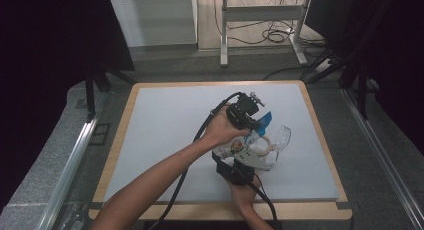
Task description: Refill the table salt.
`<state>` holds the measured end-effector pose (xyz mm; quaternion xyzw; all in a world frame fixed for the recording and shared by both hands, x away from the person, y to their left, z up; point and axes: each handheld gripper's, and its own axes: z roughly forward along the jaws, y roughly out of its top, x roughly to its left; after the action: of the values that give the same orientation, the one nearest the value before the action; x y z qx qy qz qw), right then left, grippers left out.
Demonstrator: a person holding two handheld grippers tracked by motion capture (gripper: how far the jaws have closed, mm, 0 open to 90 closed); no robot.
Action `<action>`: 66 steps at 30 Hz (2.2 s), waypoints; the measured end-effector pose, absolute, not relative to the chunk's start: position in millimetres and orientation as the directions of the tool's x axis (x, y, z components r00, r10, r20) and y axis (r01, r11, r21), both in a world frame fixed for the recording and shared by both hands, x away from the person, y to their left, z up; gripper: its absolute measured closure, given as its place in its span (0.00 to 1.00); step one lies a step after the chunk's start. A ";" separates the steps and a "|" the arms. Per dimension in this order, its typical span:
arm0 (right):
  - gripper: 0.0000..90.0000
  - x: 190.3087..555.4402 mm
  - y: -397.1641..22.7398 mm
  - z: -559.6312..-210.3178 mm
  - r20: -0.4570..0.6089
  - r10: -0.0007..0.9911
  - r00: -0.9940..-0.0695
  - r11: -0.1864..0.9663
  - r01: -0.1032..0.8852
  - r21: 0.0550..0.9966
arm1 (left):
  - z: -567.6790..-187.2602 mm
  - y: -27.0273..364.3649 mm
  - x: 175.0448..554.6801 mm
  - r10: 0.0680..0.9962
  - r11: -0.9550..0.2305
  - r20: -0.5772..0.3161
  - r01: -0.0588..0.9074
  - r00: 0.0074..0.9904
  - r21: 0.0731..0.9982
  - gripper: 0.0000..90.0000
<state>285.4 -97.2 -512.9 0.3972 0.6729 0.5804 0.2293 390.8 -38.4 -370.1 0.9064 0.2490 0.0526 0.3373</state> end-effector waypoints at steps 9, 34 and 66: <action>0.54 287.0 -97.1 -511.6 0.173 0.799 -0.576 -0.006 0.279 0.960 | -372.4 -43.1 391.8 0.476 -0.665 -0.070 0.412 0.876 0.623 1.00; 0.54 280.5 -95.8 -509.5 0.173 0.804 -0.570 -0.016 0.270 0.963 | -366.7 -40.7 384.7 0.472 -0.664 -0.062 0.401 0.879 0.631 1.00; 0.54 274.8 -102.5 -511.9 0.205 0.789 -0.579 -0.033 0.293 0.956 | -371.5 -46.1 383.3 0.471 -0.669 -0.059 0.400 0.880 0.627 1.00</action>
<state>274.8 -102.5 -511.9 0.4080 0.6630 0.5916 0.2096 383.3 -46.1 -371.5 0.9119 0.2386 0.0539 0.3297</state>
